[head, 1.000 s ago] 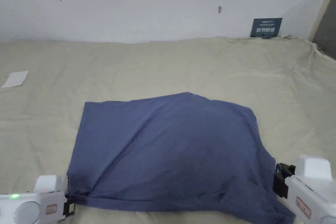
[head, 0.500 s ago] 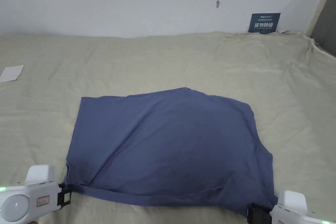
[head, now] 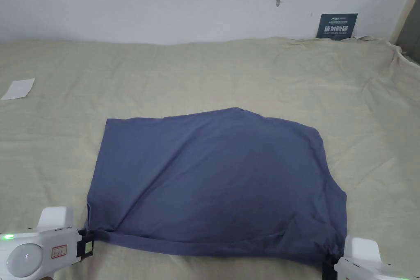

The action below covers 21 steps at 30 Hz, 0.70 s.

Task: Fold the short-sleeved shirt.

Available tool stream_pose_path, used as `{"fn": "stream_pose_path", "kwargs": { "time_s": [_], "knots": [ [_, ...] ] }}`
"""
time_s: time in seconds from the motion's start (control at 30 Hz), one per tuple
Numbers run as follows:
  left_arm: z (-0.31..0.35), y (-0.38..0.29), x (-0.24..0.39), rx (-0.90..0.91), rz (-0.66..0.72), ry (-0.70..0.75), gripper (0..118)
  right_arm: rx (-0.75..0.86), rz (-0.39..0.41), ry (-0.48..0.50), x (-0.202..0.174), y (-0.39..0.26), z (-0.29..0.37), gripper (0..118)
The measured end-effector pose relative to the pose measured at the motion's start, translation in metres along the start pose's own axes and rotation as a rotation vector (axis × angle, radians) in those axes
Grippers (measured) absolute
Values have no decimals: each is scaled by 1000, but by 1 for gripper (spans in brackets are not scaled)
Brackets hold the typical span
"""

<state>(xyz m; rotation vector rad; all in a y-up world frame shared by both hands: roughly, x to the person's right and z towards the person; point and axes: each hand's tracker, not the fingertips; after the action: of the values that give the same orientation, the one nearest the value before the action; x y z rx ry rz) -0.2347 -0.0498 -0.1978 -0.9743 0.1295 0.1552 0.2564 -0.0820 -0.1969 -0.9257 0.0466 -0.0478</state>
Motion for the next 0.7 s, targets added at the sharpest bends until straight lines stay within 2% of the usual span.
{"fn": "stream_pose_path", "kwargs": {
  "time_s": [0.13, 0.33, 0.7],
  "knots": [
    [1, -1, 0, 6, 6, 0, 4, 18, -10, 11, 8, 7, 8, 4],
    [-2, 10, -7, 29, 44, -17, 4, 80, 17, 39, 14, 32, 20, 4],
    [-10, 87, 0, 124, 47, -23, 4, 159, 103, 52, 13, 124, -7, 4]
  ]
}}
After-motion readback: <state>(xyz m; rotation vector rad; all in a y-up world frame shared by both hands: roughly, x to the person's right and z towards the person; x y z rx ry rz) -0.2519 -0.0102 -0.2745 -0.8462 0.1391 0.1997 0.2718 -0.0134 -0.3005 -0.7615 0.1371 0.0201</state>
